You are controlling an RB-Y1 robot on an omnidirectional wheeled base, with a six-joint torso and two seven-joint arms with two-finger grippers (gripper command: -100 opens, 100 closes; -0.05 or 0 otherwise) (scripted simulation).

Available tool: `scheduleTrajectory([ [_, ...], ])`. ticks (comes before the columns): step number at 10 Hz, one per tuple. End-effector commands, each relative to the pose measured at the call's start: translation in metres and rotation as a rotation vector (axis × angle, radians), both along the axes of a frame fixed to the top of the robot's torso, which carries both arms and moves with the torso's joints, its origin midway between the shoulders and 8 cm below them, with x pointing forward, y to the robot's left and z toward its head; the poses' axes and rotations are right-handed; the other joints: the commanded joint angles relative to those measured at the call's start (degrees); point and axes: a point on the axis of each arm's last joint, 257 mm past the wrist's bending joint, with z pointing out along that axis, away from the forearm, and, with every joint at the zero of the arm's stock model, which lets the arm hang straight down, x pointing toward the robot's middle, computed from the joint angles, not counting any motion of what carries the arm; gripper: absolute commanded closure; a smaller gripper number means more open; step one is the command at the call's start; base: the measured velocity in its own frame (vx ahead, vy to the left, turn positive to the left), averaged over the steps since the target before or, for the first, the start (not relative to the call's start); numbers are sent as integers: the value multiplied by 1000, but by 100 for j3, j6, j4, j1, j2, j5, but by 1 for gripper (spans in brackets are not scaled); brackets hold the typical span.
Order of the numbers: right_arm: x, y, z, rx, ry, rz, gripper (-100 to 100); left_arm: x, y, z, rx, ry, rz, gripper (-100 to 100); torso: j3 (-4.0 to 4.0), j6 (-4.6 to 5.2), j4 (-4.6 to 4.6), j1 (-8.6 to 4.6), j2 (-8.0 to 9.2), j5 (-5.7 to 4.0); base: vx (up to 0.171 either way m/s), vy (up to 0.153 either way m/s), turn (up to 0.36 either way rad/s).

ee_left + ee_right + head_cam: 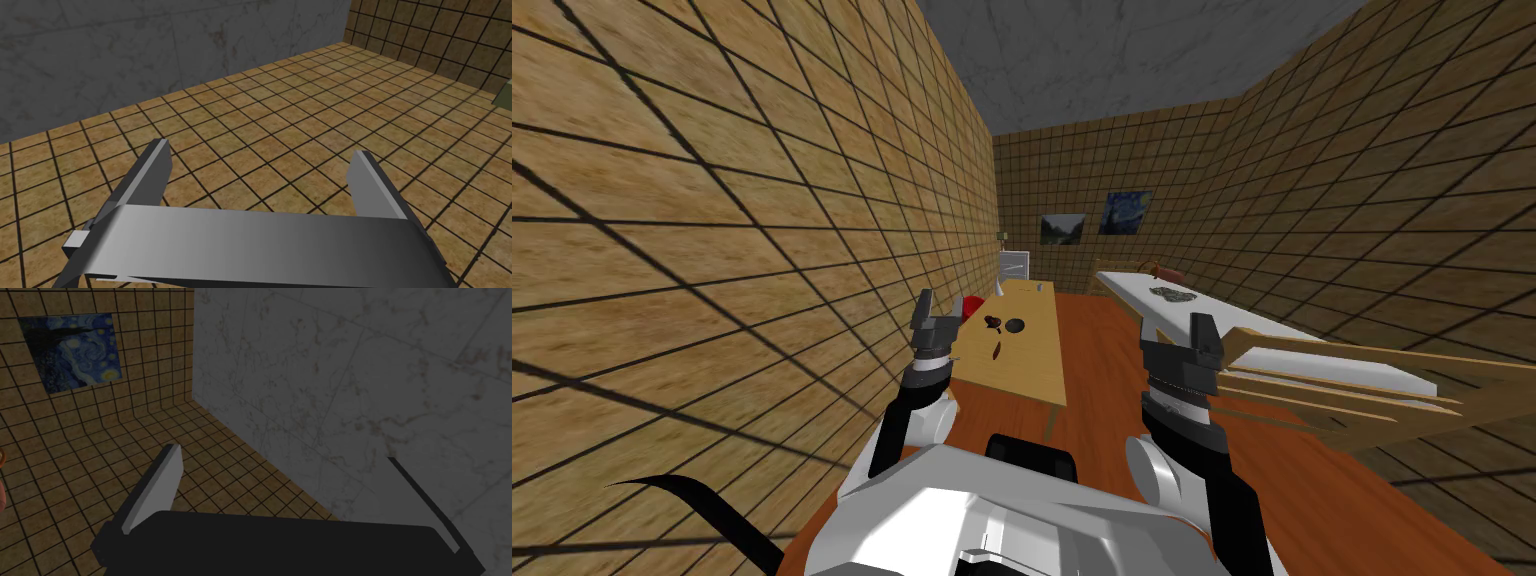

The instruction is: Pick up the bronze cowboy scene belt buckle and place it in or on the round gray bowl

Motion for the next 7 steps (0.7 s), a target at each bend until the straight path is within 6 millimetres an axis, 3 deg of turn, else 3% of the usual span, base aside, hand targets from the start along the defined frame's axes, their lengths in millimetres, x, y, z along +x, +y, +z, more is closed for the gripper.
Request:
scheduleTrajectory([
  [1, 0, 0, 0, 0, 0, 0, 0, 12, -8, -18, 51, 57, -14, -100, 0, 0, 0, 0, 0, 0, -24, -1, -120],
  [5, 0, 0, 0, 0, 0, 0, 0, 44, -21, -81, 176, 229, -30, -100, 10, 2, 4, 6, 17, 2, -48, 8, -131],
  [6, 0, 0, 0, 0, 0, 0, 0, 44, -21, -81, 176, 229, -30, -100, 11, 1, 4, 3, 19, 1, -33, 6, -39],
  [7, 0, 0, 0, 0, 0, 0, 0, 52, -24, -102, 214, 281, -32, -100, 9, -1, 4, 4, 15, 1, -30, 6, -90],
])
